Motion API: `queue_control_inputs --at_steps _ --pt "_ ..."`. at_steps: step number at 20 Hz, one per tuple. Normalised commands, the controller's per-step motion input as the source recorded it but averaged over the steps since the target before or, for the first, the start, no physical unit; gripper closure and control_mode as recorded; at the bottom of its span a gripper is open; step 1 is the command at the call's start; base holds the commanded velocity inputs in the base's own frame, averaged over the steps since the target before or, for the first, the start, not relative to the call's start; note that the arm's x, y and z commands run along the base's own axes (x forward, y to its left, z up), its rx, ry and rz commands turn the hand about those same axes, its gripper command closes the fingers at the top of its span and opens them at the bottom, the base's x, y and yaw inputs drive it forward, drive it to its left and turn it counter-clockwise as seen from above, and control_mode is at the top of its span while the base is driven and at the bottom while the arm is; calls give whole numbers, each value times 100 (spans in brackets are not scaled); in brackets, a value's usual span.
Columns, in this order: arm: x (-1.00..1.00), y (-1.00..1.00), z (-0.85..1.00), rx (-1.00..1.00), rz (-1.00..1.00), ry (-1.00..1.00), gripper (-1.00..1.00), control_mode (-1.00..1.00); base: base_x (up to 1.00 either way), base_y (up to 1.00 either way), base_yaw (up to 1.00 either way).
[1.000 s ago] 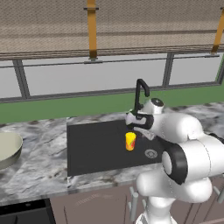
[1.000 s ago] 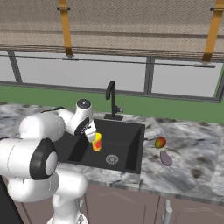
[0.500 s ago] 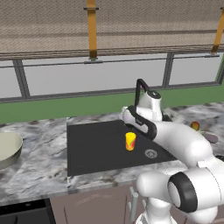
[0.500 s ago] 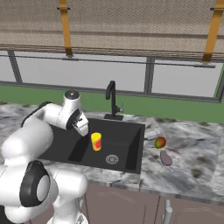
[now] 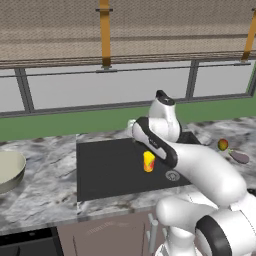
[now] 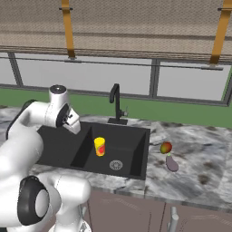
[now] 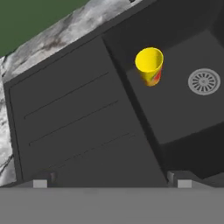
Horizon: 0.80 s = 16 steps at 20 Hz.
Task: Remove the mango and eggplant from the sink. Then move the bowl and cup from the counter to the sink for washing.
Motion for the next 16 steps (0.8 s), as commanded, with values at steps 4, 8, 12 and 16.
queue_control_inputs --at_steps 4,8,12,16 --pt "-14 46 31 -8 15 0 -100 -100 0 0 0" --pt "-10 49 21 -8 14 0 -100 -100 0 0 0" --pt "-10 49 16 -6 16 0 -100 -100 0 0 0" --pt "-12 46 13 -3 20 0 -100 -100 0 0 0"
